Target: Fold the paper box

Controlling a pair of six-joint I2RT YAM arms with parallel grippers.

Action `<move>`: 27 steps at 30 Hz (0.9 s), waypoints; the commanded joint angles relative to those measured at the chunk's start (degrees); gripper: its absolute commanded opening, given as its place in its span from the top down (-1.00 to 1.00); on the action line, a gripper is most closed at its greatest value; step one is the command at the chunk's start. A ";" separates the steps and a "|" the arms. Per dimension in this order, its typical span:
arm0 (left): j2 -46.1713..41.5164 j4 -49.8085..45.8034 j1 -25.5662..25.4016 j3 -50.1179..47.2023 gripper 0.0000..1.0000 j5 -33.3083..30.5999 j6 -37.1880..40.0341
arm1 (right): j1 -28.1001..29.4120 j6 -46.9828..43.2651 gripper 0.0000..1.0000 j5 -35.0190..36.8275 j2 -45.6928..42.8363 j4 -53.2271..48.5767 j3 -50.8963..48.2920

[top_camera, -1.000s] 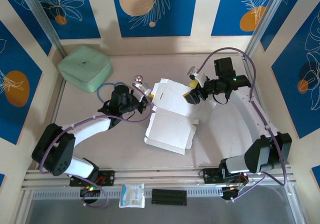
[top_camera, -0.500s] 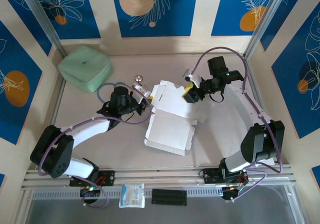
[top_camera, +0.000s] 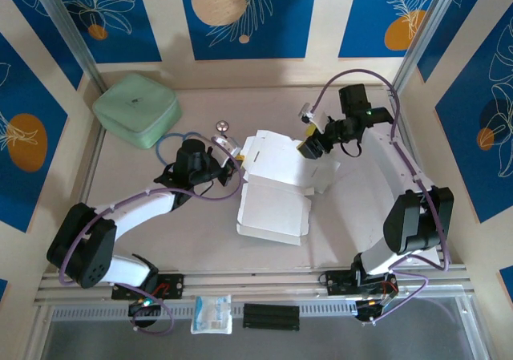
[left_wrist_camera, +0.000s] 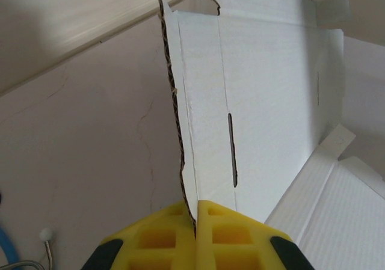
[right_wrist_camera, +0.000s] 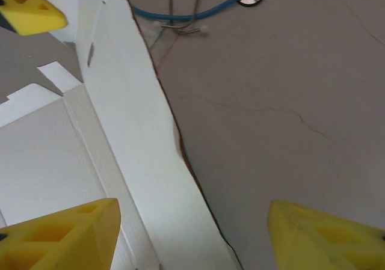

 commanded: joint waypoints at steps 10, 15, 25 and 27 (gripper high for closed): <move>-0.80 -2.22 -0.18 1.09 1.00 -0.06 2.88 | 2.83 -2.94 0.40 -4.55 6.85 -6.61 6.29; -0.76 -2.07 -0.11 1.13 1.00 -0.50 3.07 | 2.96 -3.77 0.51 -4.69 8.21 -8.11 8.01; -0.43 -1.43 -0.16 1.24 1.00 -1.03 3.08 | 3.16 -5.30 0.19 -6.24 10.38 -11.78 8.85; -0.63 -1.39 -0.13 1.14 1.00 -1.14 3.17 | 3.15 -5.20 0.34 -6.59 11.04 -12.23 9.16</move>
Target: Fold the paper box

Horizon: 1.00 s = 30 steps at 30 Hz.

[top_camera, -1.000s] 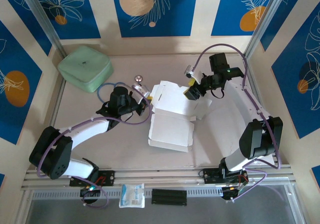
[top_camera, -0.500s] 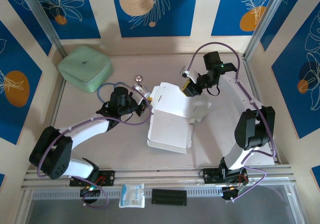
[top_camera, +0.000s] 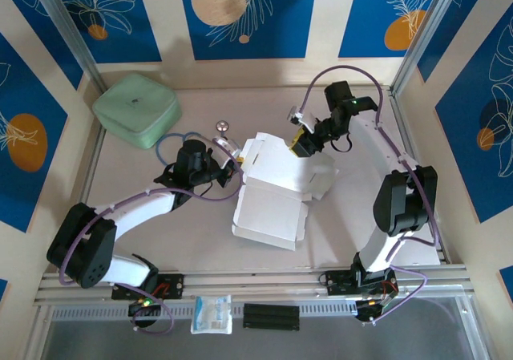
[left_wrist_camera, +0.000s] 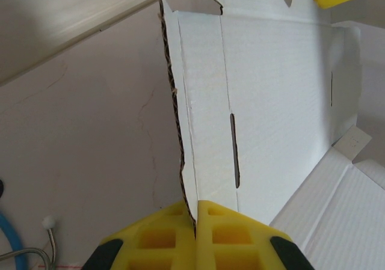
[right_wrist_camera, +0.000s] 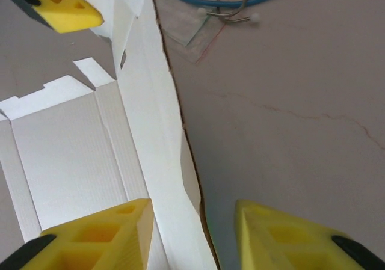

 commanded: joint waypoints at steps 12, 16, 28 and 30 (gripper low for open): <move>-0.80 1.08 -0.14 0.60 1.00 -0.84 1.06 | 0.60 0.16 0.88 -1.32 2.33 -3.86 4.33; -0.67 0.08 -0.16 1.45 1.00 -2.05 -0.83 | 2.84 -0.51 0.94 4.00 1.17 -3.69 4.57; -9.43 -11.89 -0.17 2.18 0.07 -12.27 -14.40 | 15.00 -6.68 0.95 35.16 -8.87 9.52 -2.33; -11.47 -14.24 -0.10 1.86 -0.01 -12.66 -16.41 | 16.78 -9.80 0.96 40.43 -9.88 12.53 -3.79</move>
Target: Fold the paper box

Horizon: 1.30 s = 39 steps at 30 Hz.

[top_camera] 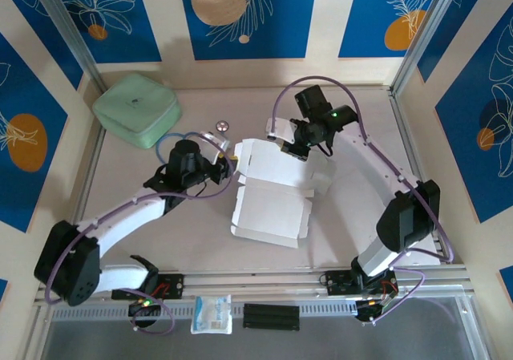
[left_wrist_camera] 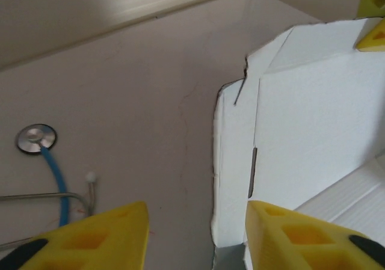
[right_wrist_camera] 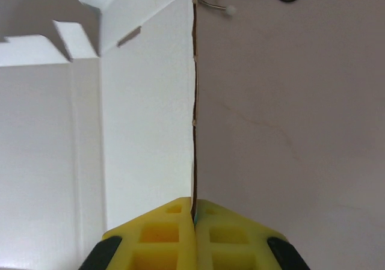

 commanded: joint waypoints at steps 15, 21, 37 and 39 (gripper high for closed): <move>-0.93 -21.63 -0.05 6.08 -0.15 2.12 -27.85 | 6.30 -13.69 0.95 21.93 -6.19 28.85 -15.11; 1.98 -22.58 -0.05 7.48 -0.25 -1.51 -23.82 | 6.89 -12.99 0.95 22.15 -8.12 33.62 -18.44; 7.95 -14.88 0.36 8.49 -0.14 3.41 -16.31 | 7.37 -18.44 0.95 26.56 -7.11 57.85 -34.07; 6.91 -13.15 0.39 8.75 -0.19 2.33 -8.40 | 7.32 -19.79 0.95 26.79 -6.85 60.41 -35.04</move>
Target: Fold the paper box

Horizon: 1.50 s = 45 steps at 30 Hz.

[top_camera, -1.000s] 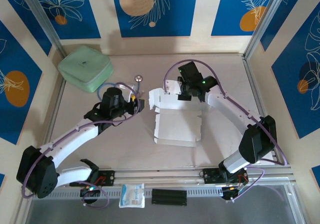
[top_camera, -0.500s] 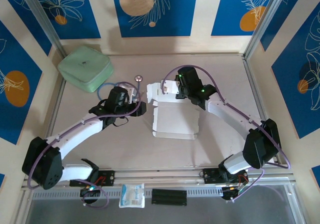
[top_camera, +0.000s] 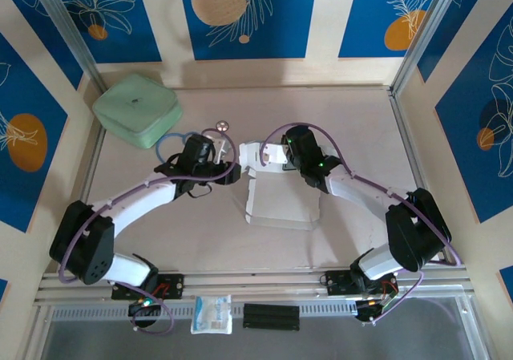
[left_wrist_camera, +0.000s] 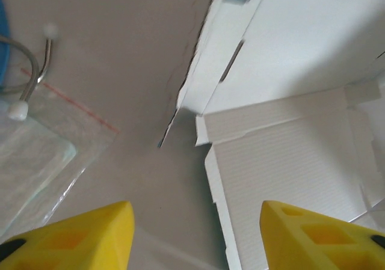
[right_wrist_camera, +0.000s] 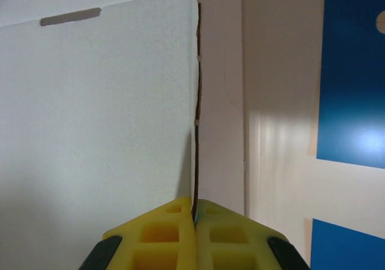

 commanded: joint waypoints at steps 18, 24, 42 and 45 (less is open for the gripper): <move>11.00 43.04 2.32 -4.00 -0.49 10.40 64.28 | -3.03 5.97 0.94 -5.67 -0.94 4.99 -3.91; 12.76 42.30 2.65 -0.21 -0.48 10.56 63.04 | -3.31 7.34 0.94 -6.46 -0.27 5.31 -3.82; 19.78 34.51 2.51 6.47 0.26 10.48 65.75 | -3.15 7.92 0.94 -6.56 1.11 5.25 -2.59; 20.40 34.38 2.44 7.24 0.45 10.60 65.65 | -3.06 8.06 0.94 -6.56 1.18 5.19 -2.52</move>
